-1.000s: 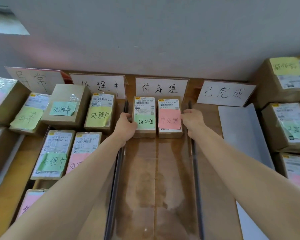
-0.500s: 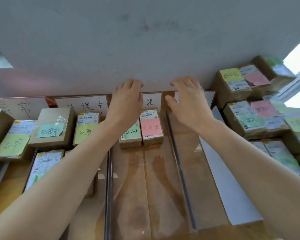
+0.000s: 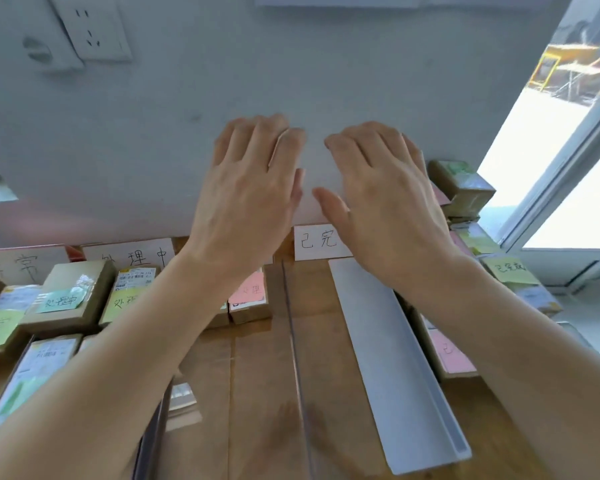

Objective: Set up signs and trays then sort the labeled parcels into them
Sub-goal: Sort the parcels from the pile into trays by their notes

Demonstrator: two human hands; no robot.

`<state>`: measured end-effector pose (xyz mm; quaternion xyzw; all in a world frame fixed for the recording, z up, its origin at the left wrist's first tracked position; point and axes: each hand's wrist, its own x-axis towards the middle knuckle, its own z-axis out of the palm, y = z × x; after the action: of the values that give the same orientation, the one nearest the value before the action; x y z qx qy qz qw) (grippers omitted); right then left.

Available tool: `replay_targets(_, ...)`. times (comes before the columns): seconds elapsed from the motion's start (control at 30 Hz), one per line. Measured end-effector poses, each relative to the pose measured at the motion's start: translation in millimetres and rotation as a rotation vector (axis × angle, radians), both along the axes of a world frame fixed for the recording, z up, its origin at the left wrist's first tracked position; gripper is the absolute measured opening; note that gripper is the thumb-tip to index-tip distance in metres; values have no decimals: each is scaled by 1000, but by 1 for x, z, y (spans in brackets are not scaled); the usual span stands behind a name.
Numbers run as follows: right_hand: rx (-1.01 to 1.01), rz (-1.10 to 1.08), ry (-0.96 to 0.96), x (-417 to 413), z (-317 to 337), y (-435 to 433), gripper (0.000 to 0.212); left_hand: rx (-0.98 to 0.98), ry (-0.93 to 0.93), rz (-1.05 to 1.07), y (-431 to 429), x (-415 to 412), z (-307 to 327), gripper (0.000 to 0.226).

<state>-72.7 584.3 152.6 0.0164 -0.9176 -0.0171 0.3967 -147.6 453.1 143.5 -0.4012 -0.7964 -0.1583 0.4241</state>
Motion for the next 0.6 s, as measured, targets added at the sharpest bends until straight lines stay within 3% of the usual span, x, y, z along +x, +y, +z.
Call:
replay_targets(0.27, 18, 35, 47, 113, 5, 123, 40, 37, 46, 34, 118, 129, 8, 30)
replay_targets(0.6, -77, -16, -61, 200, -14, 217, 34, 25, -121, -16, 195, 216, -20, 32)
